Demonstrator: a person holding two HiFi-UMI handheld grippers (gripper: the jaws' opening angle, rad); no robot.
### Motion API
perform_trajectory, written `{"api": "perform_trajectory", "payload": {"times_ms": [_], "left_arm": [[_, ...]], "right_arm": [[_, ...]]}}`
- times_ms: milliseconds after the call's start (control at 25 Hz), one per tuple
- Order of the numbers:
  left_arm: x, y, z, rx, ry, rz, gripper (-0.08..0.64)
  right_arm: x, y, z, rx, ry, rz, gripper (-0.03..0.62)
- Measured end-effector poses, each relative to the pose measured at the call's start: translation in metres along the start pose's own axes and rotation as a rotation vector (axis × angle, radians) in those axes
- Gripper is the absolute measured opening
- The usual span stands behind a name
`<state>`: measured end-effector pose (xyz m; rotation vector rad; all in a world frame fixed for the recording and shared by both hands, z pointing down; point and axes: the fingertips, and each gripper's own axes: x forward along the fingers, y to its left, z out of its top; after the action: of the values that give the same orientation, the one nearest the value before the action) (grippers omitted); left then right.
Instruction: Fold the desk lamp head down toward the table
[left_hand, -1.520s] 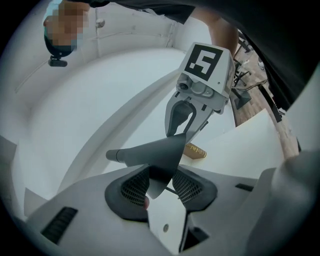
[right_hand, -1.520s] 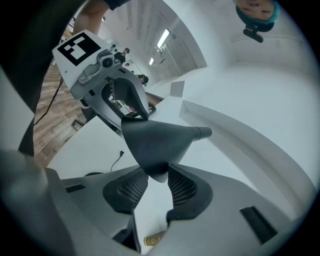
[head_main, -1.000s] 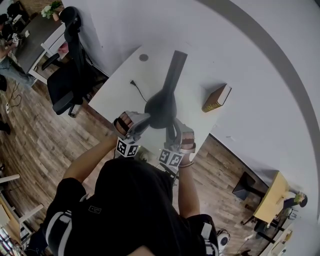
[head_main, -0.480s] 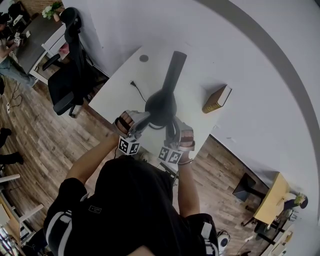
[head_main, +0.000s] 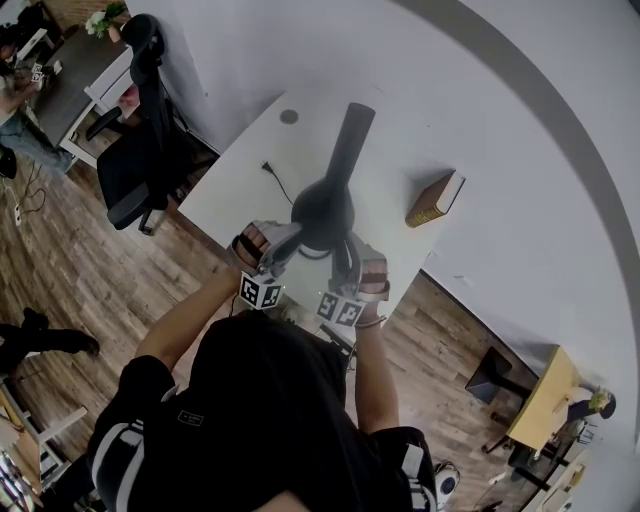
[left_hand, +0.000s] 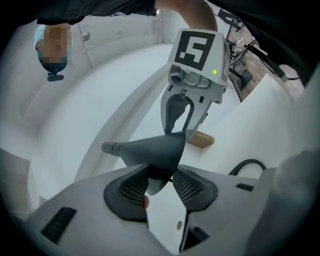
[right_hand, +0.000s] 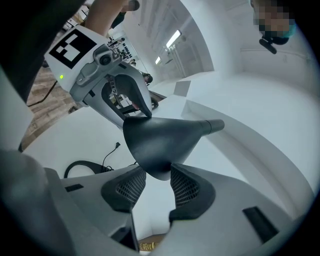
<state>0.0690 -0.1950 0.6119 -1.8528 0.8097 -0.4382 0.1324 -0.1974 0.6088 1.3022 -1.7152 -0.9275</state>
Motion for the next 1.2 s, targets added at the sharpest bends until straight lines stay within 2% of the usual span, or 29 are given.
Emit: {"api": "perform_trajectory", "payload": {"times_ms": [280, 600, 720, 800, 920, 1080, 1200], "left_arm": [[-0.002, 0.0, 0.0, -0.004, 0.009, -0.017, 0.174], [-0.017, -0.004, 0.004, -0.07, 0.019, -0.051, 0.199], [-0.029, 0.001, 0.005, -0.098, 0.023, -0.053, 0.207], [-0.036, 0.009, 0.003, -0.155, 0.037, -0.047, 0.209], [-0.045, 0.032, 0.0, -0.301, 0.056, -0.013, 0.205], [-0.053, 0.075, -0.003, -0.547, 0.085, 0.047, 0.134], [-0.055, 0.109, -0.001, -0.683, 0.1, 0.087, 0.09]], "right_arm": [[-0.001, 0.002, 0.001, -0.005, 0.009, 0.005, 0.17], [-0.014, 0.008, 0.002, 0.02, 0.03, 0.048, 0.202], [-0.026, 0.007, 0.001, 0.069, 0.053, 0.059, 0.202], [-0.035, 0.004, 0.002, 0.141, 0.06, 0.069, 0.202], [-0.046, -0.008, 0.007, 0.299, 0.065, 0.079, 0.199], [-0.053, -0.041, 0.014, 0.697, 0.073, 0.061, 0.157], [-0.055, -0.068, 0.024, 0.896, 0.05, 0.031, 0.124]]}}
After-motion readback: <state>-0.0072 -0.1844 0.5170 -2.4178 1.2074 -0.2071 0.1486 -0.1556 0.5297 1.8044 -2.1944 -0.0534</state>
